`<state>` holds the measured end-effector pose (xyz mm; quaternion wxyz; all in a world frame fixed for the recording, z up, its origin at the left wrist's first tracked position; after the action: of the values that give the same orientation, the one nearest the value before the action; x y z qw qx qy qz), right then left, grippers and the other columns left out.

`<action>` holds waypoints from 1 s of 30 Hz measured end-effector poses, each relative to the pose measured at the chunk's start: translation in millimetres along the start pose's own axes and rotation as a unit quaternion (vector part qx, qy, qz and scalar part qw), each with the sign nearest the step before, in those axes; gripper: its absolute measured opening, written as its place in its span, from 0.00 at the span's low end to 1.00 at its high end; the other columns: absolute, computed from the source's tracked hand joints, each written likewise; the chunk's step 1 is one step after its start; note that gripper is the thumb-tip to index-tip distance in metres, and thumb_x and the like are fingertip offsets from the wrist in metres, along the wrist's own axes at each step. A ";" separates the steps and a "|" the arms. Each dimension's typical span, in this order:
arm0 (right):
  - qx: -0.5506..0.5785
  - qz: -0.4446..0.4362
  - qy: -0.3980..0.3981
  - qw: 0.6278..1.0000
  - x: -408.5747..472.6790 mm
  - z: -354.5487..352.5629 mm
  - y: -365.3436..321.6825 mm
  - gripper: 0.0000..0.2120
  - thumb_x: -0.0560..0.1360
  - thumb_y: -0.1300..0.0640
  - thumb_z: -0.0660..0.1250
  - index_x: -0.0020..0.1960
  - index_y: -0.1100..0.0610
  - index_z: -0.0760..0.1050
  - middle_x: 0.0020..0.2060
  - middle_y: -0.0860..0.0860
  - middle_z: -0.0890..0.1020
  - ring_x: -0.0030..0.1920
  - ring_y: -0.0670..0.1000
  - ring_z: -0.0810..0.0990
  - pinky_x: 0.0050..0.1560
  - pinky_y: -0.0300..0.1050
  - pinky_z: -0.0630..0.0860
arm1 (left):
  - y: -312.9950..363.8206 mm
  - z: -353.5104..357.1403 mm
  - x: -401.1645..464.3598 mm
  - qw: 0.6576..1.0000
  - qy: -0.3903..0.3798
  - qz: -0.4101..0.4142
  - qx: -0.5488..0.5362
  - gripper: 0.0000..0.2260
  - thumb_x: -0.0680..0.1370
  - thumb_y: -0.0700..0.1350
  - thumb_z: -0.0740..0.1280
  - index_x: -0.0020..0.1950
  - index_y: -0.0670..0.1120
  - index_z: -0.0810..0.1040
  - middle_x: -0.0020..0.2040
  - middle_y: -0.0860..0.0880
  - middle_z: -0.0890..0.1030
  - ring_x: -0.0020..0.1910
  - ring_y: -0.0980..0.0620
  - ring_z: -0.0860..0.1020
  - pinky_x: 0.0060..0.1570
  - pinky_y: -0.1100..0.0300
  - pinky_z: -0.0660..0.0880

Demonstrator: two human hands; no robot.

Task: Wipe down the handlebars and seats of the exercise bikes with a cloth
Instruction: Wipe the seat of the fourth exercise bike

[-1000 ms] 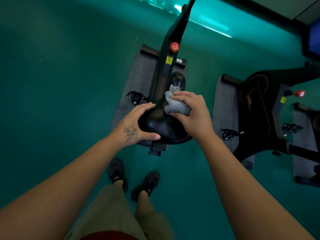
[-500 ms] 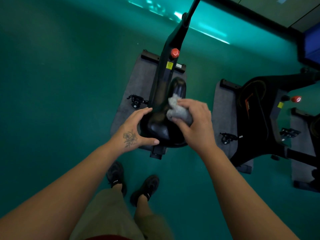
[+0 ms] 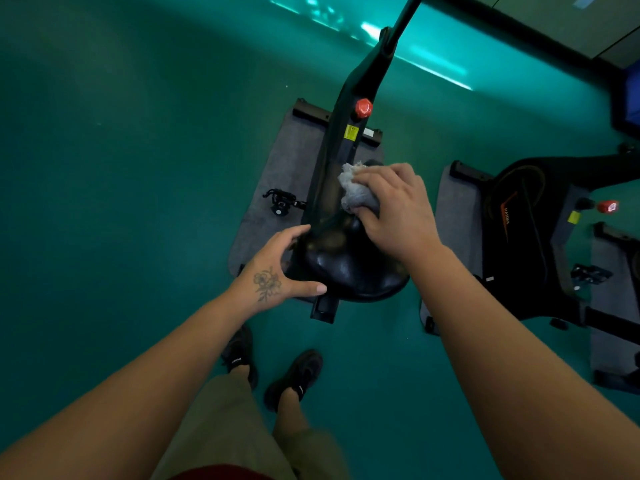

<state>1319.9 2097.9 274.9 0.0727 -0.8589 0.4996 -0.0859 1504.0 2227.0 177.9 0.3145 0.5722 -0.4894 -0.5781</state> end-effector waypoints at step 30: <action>0.249 0.098 0.101 0.958 -75.1 -9.0 -16.3 0.18 0.71 0.62 0.77 0.59 0.54 0.80 0.59 0.45 0.82 0.60 0.51 0.79 0.63 0.44 0.73 | 35.5 -10.0 -4.6 0.999 0.026 0.047 -0.002 0.35 0.69 0.43 0.73 0.77 0.54 0.72 0.75 0.55 0.74 0.75 0.63 0.70 0.77 0.58 0.67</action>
<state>1295.2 2171.0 281.4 0.2413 -0.7476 0.5485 -0.2865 1507.4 2217.7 213.7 0.3554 0.5627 -0.5061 -0.5486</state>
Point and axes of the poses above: each hand's wrist, its own x-axis towards the middle knuckle, its own z-axis out of the palm, y = z × x, the point moved 6 cm from there along x, towards the middle knuckle
